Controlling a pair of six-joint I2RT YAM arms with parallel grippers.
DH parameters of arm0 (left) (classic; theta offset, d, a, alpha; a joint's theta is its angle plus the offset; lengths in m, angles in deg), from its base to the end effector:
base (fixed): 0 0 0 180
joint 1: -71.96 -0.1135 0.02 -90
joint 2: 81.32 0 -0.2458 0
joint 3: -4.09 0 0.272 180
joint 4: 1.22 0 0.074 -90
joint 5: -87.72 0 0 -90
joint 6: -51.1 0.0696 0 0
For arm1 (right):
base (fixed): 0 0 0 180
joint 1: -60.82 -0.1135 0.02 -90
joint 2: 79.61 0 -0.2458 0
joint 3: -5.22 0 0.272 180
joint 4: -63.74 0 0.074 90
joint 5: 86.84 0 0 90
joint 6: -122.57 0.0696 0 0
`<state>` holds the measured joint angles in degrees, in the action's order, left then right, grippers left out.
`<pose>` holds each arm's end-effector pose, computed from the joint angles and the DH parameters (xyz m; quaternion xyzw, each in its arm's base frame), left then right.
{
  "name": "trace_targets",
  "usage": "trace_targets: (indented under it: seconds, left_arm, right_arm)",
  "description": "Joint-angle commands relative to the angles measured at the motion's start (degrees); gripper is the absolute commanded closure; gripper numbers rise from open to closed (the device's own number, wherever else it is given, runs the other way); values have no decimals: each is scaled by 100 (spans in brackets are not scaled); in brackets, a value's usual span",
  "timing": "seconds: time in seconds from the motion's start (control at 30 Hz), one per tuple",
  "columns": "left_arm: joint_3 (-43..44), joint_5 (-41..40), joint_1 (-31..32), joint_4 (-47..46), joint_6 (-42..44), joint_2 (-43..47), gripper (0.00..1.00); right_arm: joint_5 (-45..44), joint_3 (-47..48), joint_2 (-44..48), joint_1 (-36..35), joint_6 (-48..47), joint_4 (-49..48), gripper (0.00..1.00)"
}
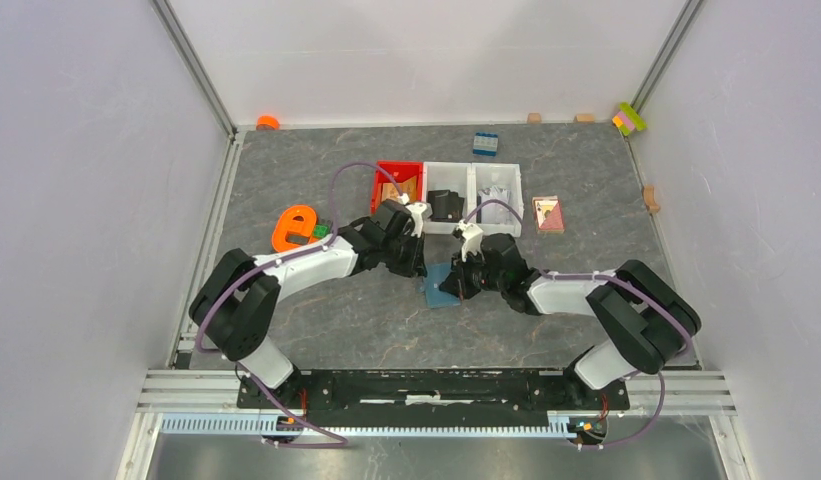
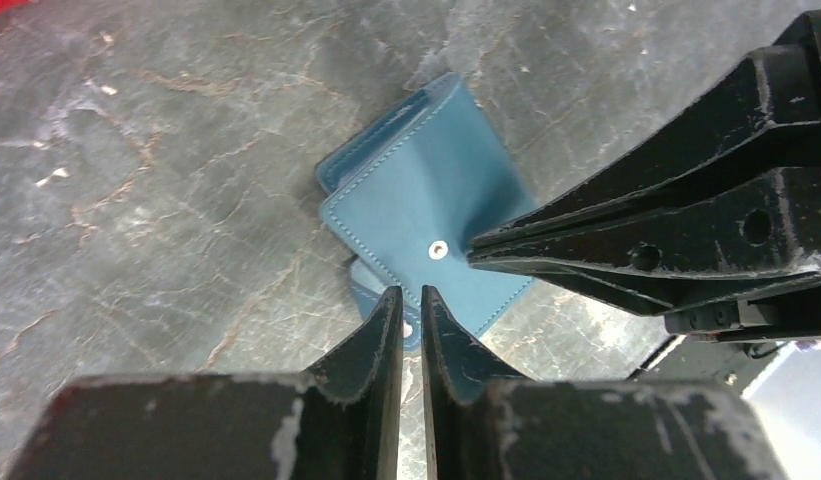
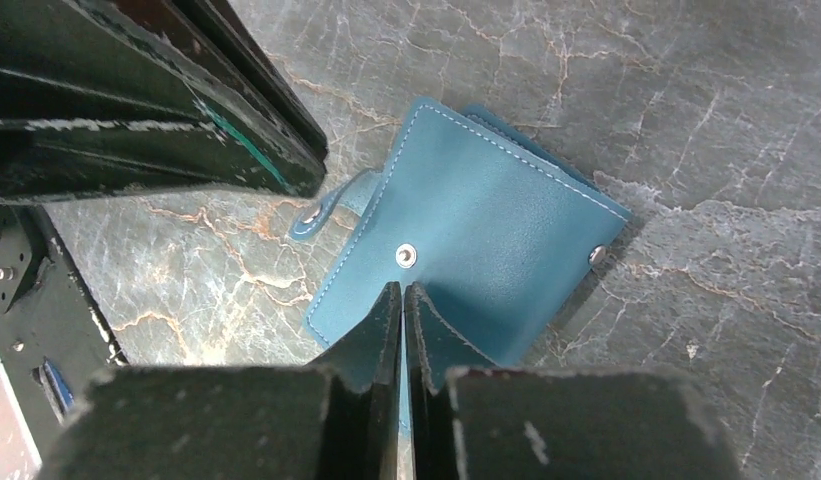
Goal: Take the credit cards out of the card holder
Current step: Close the card holder at the center of the board.
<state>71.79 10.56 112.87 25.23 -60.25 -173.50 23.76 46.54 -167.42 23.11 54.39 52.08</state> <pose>0.2667 -0.2516 0.1363 0.1959 0.9166 -0.2620 0.2300 0.2319 0.2103 0.0824 -0.2025 0.8522 0.3637 0.3168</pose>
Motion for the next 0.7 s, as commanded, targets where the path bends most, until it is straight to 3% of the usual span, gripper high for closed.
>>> trace_targets:
  seconds: [0.0,0.27,0.67]
  left_arm:
    - [36,583,5,-502,-68,-124,82]
    - [147,913,5,-816,-73,-502,82]
    - [621,80,6,-200,-104,-1289,82]
  right_arm:
    - [-2,-50,473,10,-21,-199,92]
    - [-154,-418,1174,11,-121,-169,90]
    - [8,-269,-370,96,255,-327,96]
